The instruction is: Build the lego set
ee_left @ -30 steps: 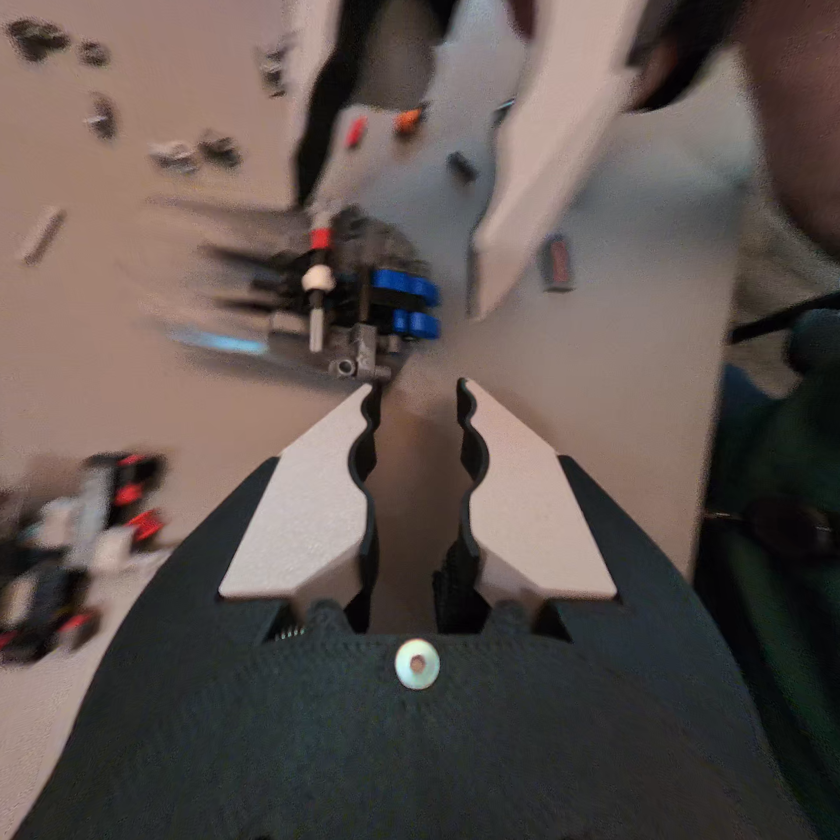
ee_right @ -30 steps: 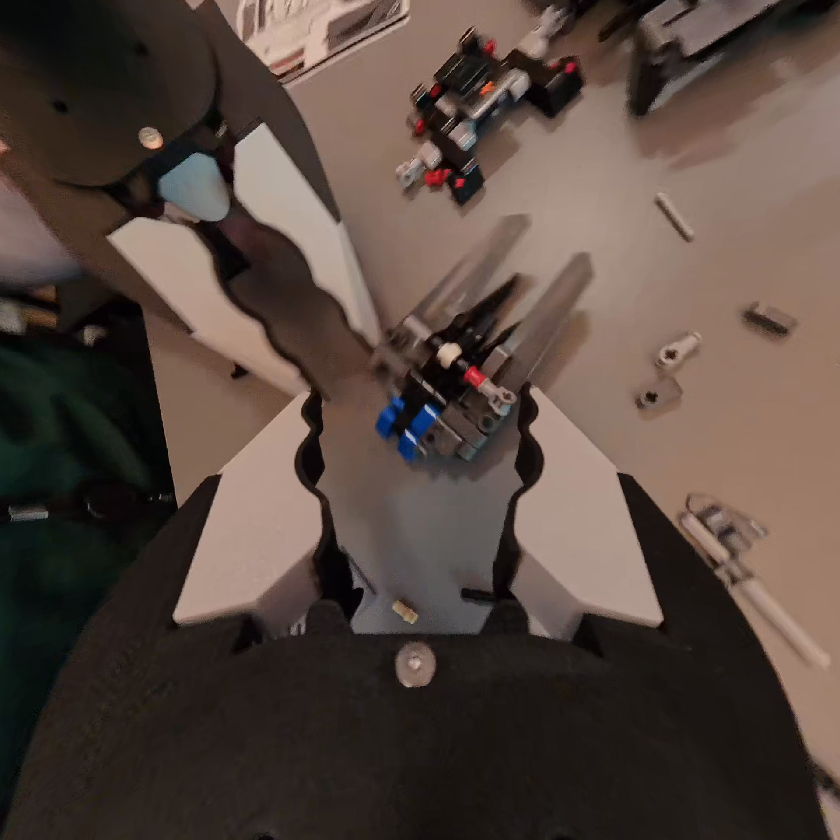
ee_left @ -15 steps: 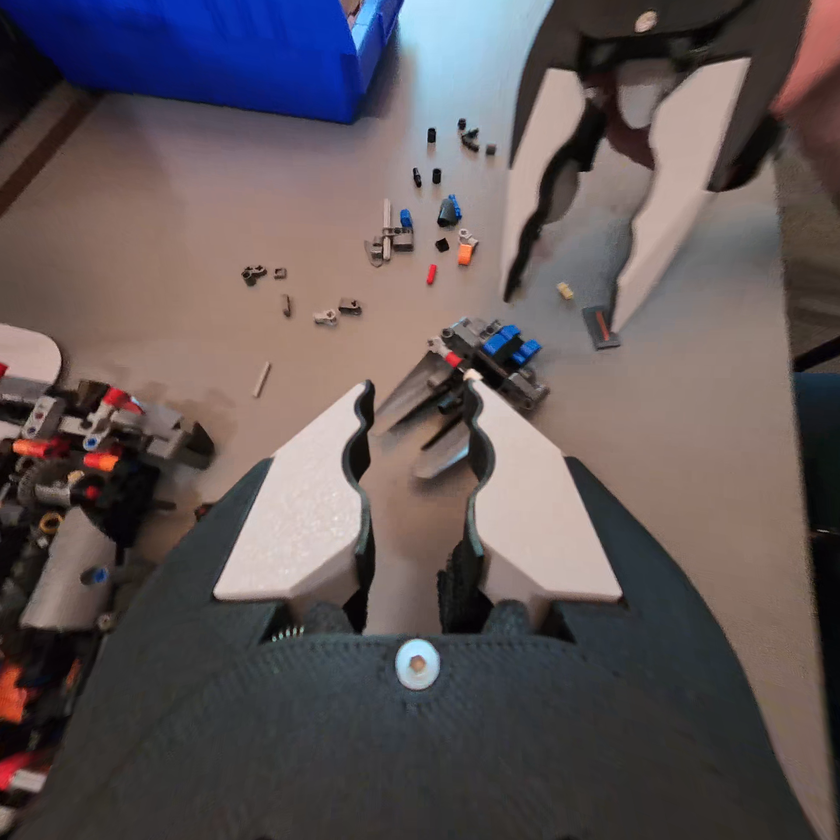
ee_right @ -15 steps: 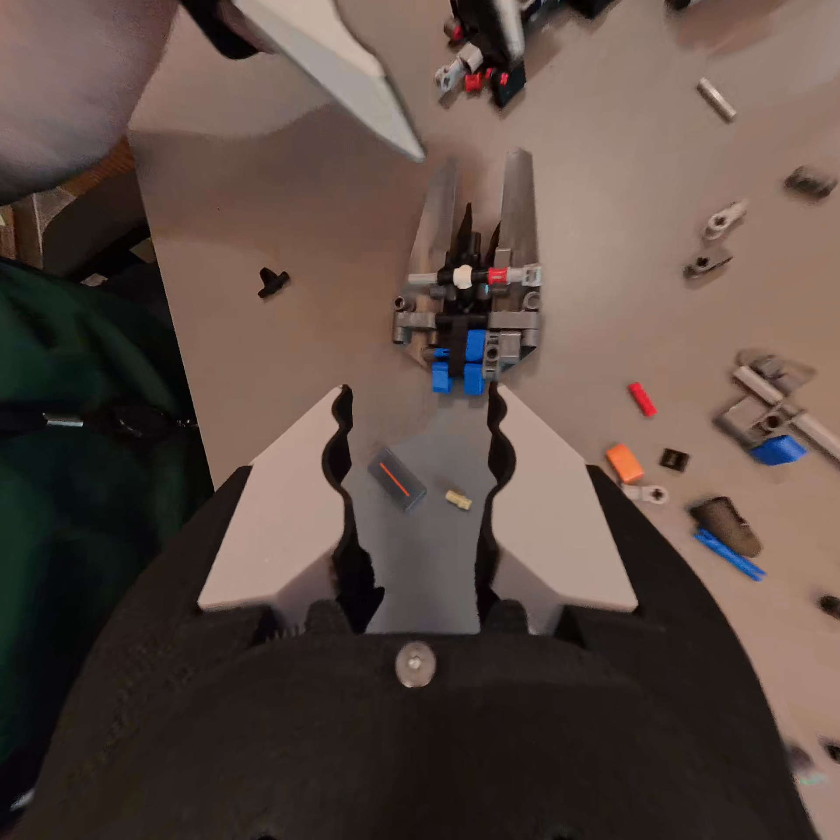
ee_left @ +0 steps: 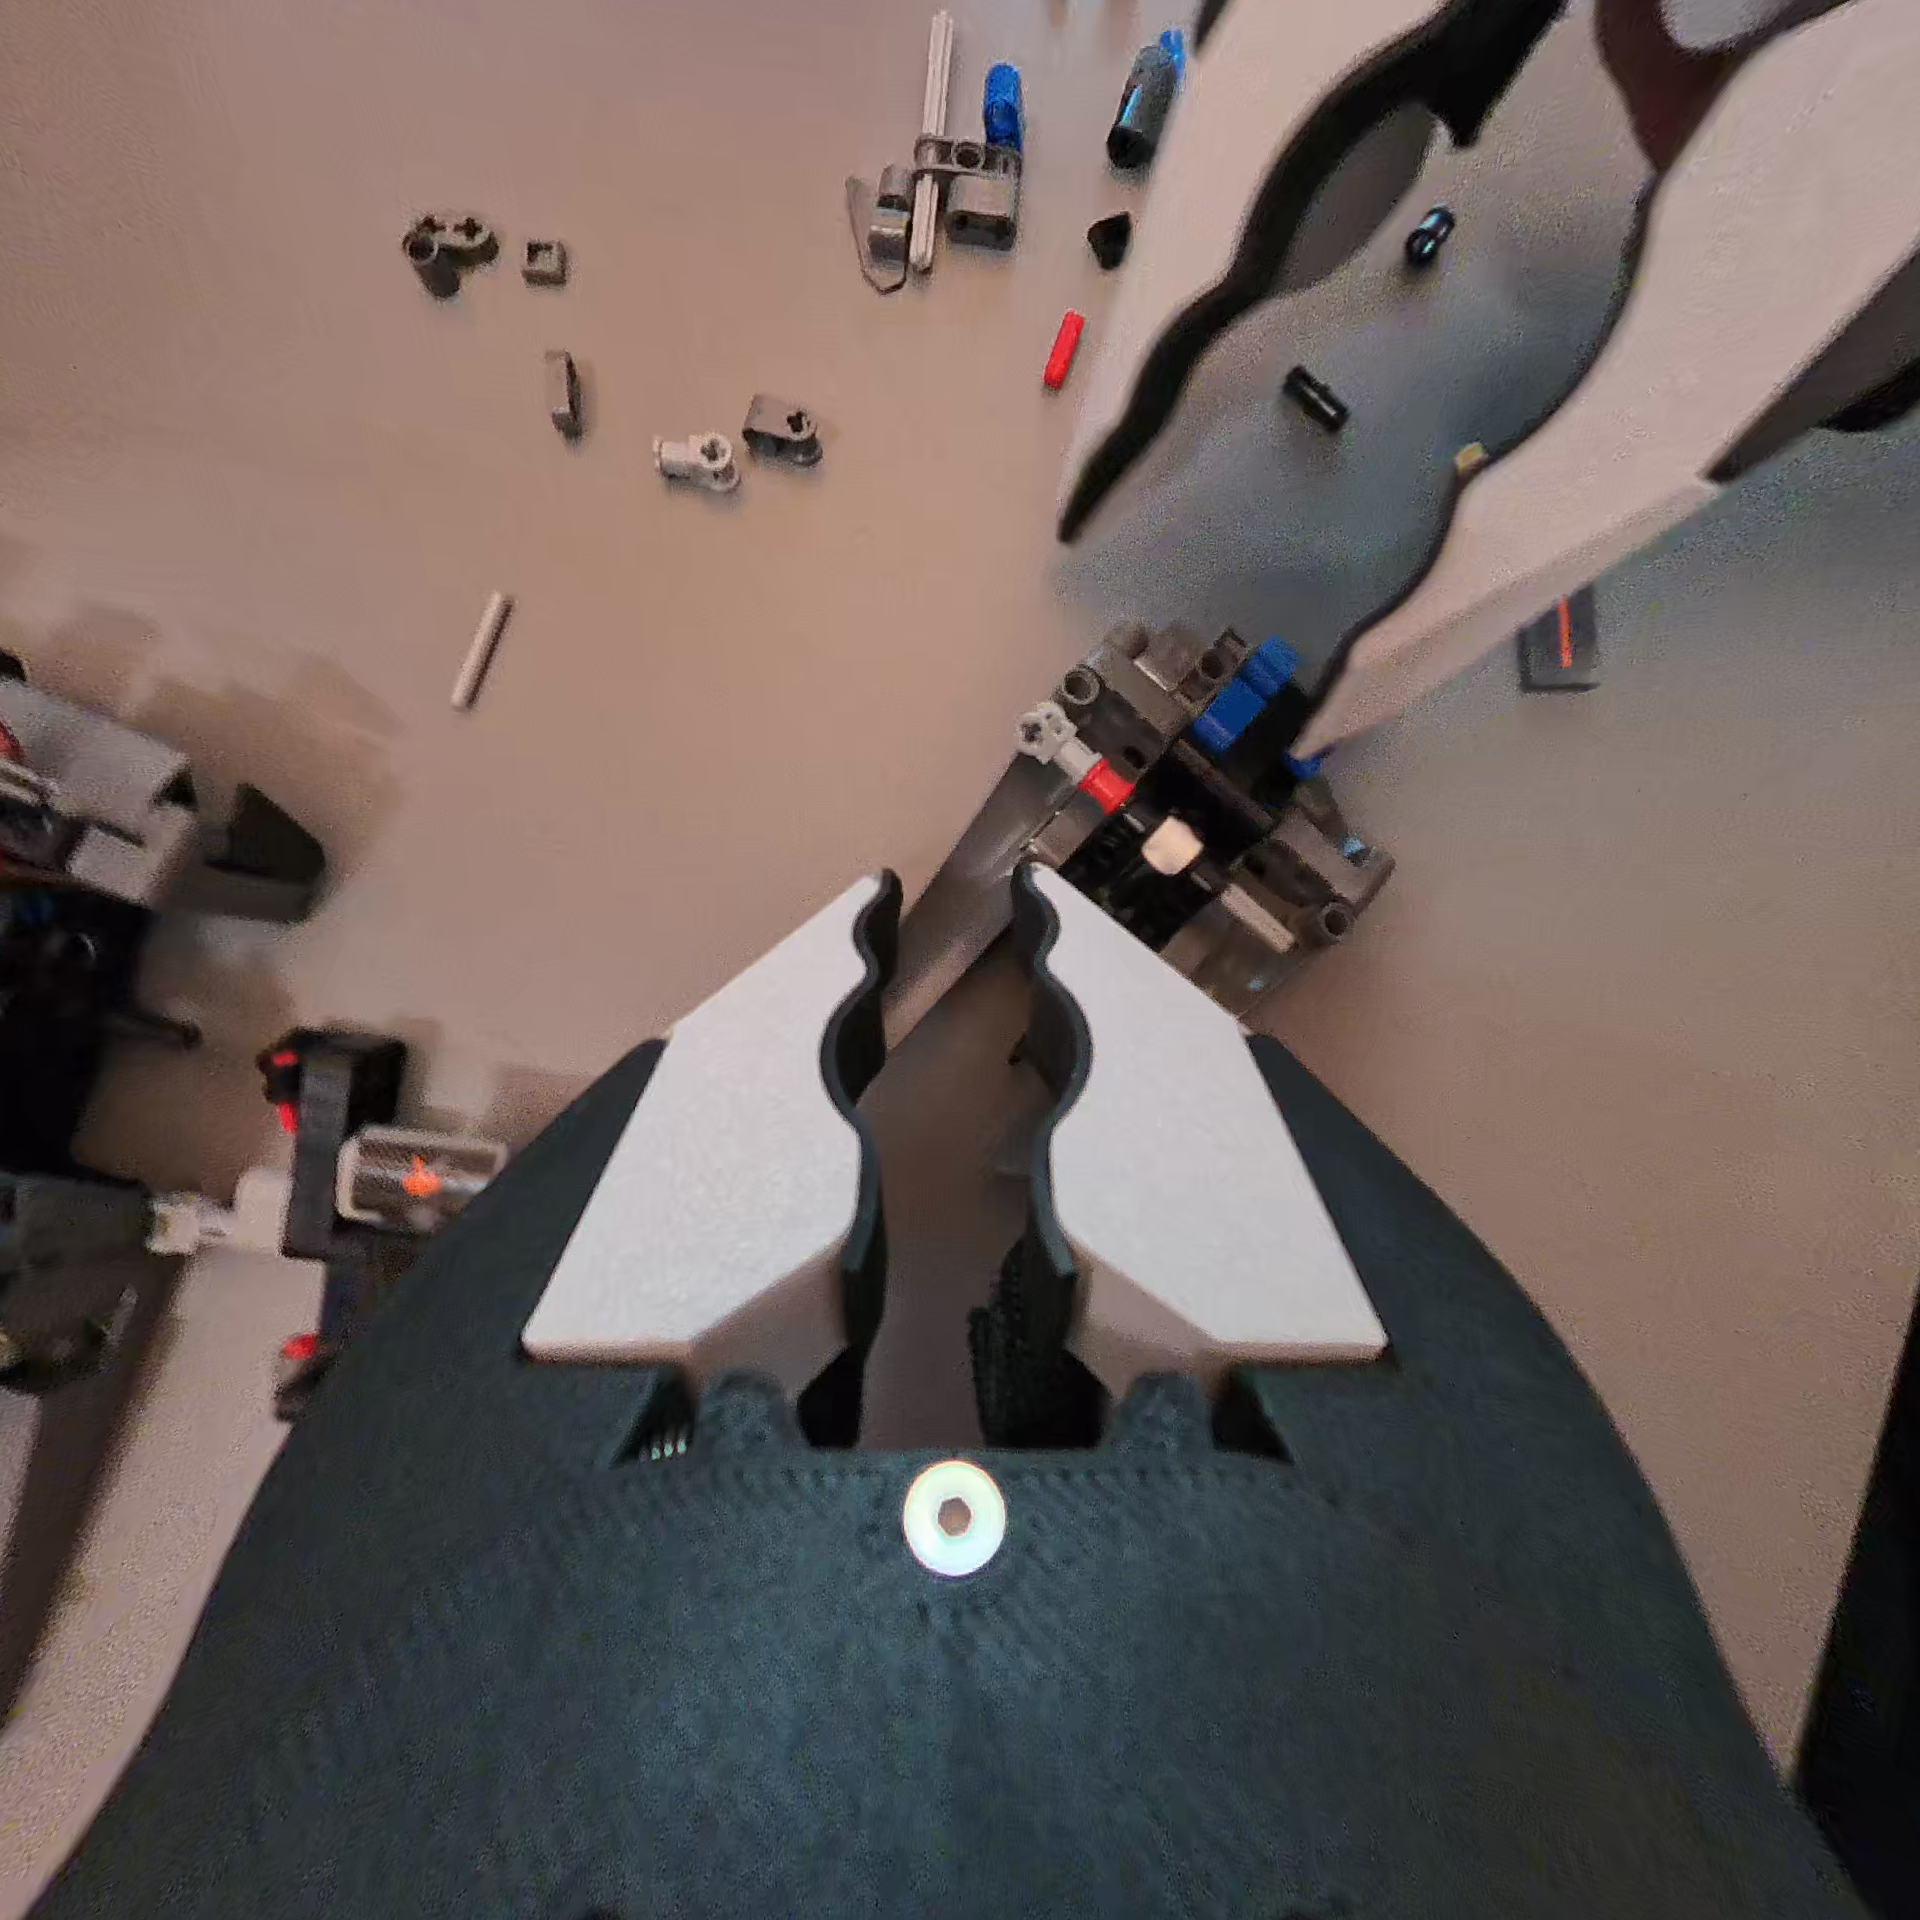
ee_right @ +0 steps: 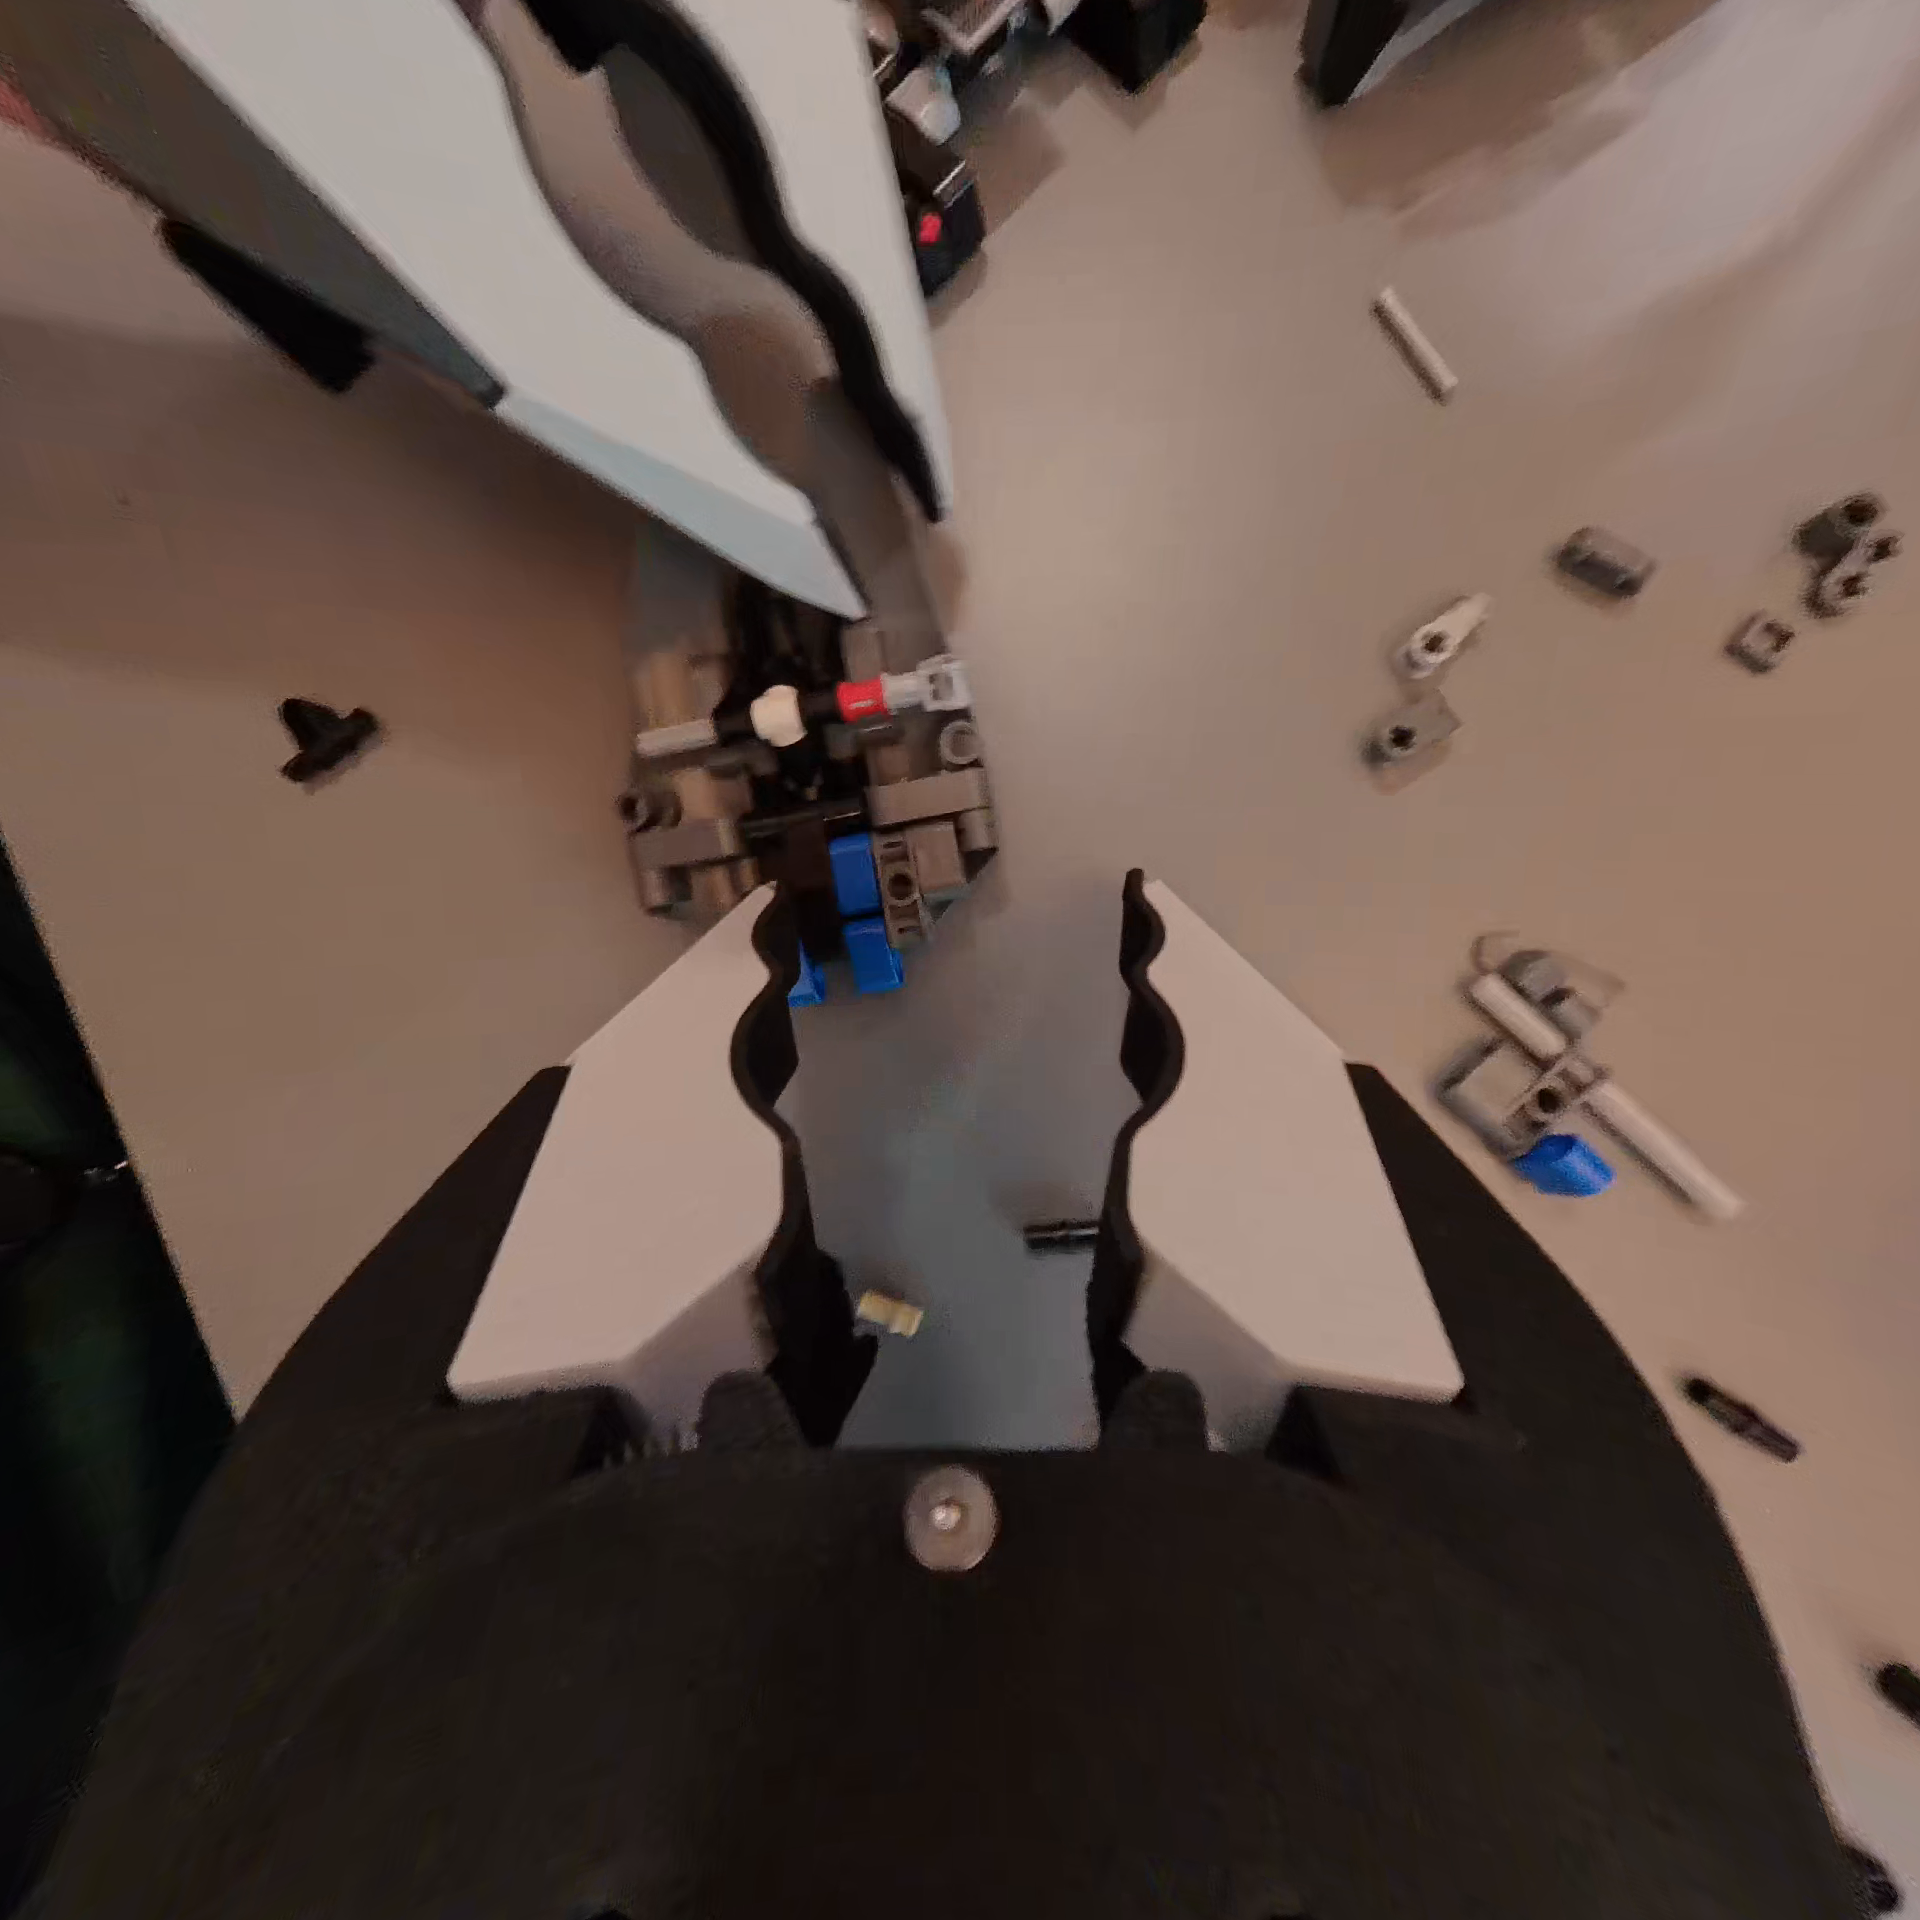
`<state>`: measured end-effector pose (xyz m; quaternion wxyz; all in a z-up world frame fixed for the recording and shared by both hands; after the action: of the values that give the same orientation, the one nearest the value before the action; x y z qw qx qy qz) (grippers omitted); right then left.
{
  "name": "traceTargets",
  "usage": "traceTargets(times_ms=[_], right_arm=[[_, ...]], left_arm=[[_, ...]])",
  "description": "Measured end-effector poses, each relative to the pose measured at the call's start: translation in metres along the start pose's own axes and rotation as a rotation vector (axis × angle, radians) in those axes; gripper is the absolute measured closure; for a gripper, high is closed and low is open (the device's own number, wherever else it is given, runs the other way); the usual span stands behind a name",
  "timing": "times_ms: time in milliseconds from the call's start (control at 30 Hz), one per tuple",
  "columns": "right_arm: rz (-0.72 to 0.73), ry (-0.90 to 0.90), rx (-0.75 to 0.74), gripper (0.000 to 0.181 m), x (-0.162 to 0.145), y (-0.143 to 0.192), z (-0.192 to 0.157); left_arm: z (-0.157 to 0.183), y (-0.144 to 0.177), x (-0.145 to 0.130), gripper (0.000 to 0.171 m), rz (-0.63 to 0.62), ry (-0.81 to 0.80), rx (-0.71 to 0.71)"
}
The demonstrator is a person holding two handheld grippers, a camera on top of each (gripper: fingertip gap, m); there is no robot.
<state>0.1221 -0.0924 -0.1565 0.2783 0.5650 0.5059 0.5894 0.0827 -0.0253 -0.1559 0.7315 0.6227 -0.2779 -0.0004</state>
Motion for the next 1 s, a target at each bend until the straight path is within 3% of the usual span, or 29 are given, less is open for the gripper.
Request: traceTargets(times_ms=[167,367,633,1000], right_arm=[[0.012,0.015,-0.019,0.122,0.012,0.003,0.011],[0.060,0.037,0.048,0.115,-0.005,0.020,-0.013],[0.019,0.060,0.040,0.115,-0.009,-0.004,-0.030],[-0.001,0.108,-0.009,0.123,0.001,-0.006,-0.004]], left_arm=[[0.008,0.005,-0.013,0.143,0.064,0.129,-0.021],[0.005,0.021,-0.026,0.139,0.116,0.131,-0.003],[0.017,0.022,-0.029,0.143,0.135,0.111,-0.084],[0.034,0.024,-0.041,0.133,0.116,0.171,-0.049]])
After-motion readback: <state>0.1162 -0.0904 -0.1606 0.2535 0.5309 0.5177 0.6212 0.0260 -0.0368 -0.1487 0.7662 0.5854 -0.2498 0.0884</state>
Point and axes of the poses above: each gripper's, where its closed fingertips meet, y back along the fingers, x out of its top, z = x × y across the jaws, the point moved 2 cm from there along y, back along the fingers, and after that the axes turned 13 degrees about -z, right-handed, at the moved point
